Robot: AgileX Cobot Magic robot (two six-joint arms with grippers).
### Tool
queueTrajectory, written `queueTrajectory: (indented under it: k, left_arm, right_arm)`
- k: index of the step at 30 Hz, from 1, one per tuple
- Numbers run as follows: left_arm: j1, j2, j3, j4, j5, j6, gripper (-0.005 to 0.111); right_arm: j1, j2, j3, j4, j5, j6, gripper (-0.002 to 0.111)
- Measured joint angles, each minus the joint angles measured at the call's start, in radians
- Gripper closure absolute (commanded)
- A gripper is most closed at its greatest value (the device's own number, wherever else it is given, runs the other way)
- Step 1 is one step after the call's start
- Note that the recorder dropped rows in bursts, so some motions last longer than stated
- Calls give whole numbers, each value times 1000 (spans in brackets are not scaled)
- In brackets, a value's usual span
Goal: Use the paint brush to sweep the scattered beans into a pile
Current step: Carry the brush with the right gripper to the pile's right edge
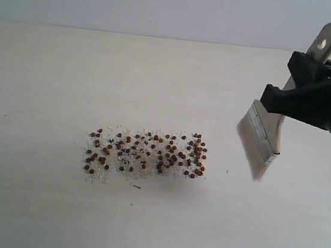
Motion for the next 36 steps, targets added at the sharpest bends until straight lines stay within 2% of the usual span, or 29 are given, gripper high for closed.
queueTrajectory:
  k: [7, 14, 21, 36]
  left_arm:
    - [0, 0, 8, 0, -12, 0, 107]
    - [0, 0, 8, 0, -14, 0, 107]
    - [0, 0, 8, 0, -14, 2, 107]
    - [0, 0, 8, 0, -14, 2, 107]
  right_arm:
    - [0, 125, 2, 36, -83, -3, 108]
    - [0, 152, 9, 36, -169, 14, 108]
    - [0, 154, 100, 15, -308, 123, 108]
    - [0, 177, 114, -75, -304, 172, 108]
